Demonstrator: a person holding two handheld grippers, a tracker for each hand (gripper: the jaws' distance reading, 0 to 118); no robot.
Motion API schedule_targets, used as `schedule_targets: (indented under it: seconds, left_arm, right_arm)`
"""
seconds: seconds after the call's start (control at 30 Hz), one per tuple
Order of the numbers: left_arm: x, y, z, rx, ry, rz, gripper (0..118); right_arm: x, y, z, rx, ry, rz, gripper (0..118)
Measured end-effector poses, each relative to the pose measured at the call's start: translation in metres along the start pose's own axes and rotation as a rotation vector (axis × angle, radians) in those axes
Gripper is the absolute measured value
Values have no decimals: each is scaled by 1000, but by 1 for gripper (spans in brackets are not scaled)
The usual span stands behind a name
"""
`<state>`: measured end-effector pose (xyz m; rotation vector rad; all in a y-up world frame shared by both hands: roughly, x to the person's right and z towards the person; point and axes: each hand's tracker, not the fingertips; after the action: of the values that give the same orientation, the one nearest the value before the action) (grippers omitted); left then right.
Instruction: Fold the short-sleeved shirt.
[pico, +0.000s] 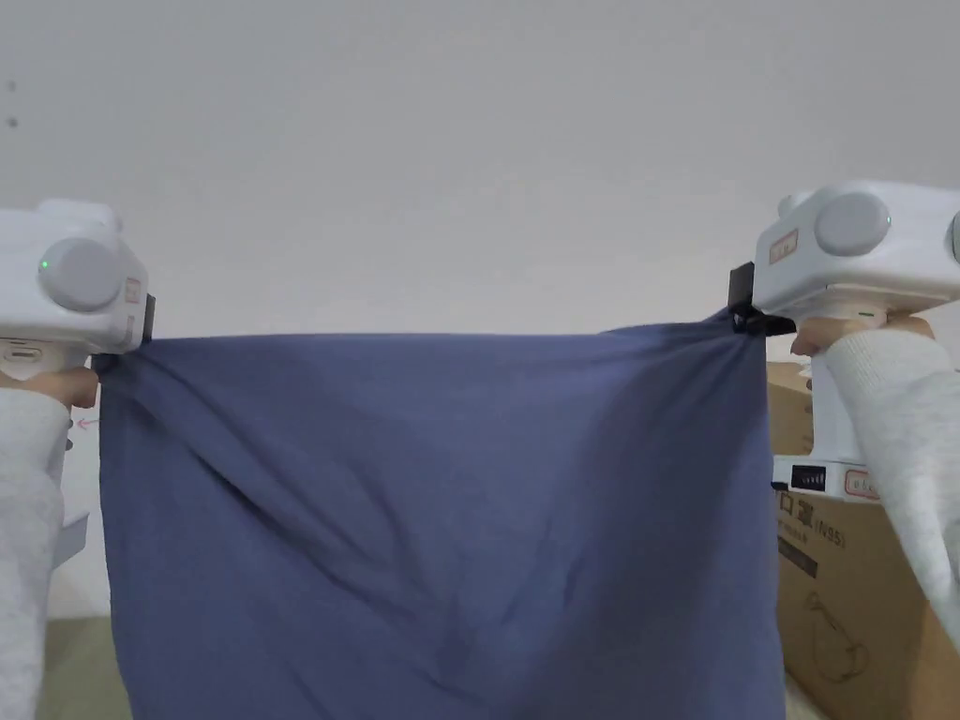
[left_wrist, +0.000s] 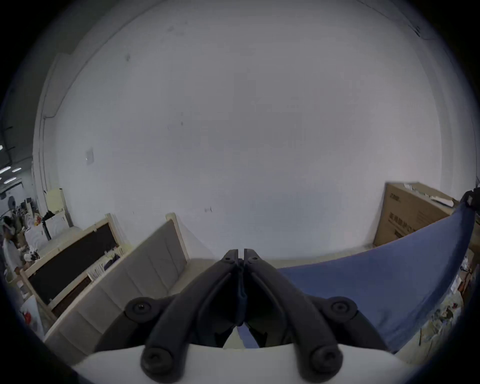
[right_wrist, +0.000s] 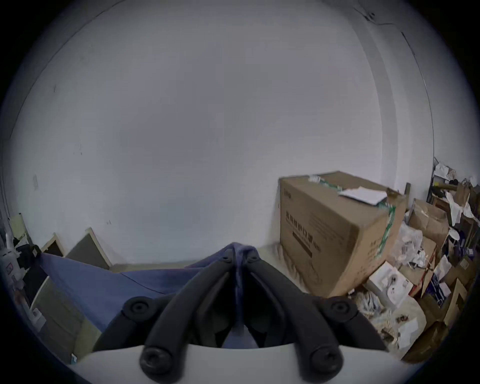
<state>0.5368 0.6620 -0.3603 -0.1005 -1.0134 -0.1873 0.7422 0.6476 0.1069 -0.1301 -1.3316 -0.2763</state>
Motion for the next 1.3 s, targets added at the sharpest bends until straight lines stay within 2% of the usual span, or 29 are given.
schedule_targets:
  seconds: [0.1, 0.23, 0.37, 0.47, 0.7, 0.87, 0.97, 1.13, 1.27, 1.3]
  left_arm:
    - [-7, 22, 0, 38, 4, 22, 1]
    - [-10, 26, 16, 170, 20, 76, 1]
    - [-4, 15, 1, 179, 28, 33, 1]
    - [4, -11, -25, 126, 28, 30, 1]
    - [48, -127, -117, -140, 36, -140, 1]
    - [66, -244, -172, -397, -22, -122, 1]
    - [77, -308, -193, -543, -21, -167, 1]
    - [71, -392, -205, -700, -42, -165, 1]
    - [54, -425, -176, -729, -61, -140, 1]
    - [50, -430, -161, -735, -62, -142, 1]
  right_arm:
    - [-8, 24, 3, 48, -6, 23, 3]
    - [-8, 36, 9, 138, 31, -41, 3]
    - [-9, 19, -9, 118, 20, 11, 3]
    - [-6, -12, -38, 38, 18, 14, 3]
    - [1, -137, -133, -242, -27, 20, 3]
    - [6, -266, -191, -489, -56, 84, 3]
    - [23, -339, -220, -639, -77, 69, 3]
    - [43, -424, -217, -796, -105, 28, 3]
    - [54, -447, -180, -797, -94, 44, 3]
    - [58, -448, -167, -792, -89, 7, 3]
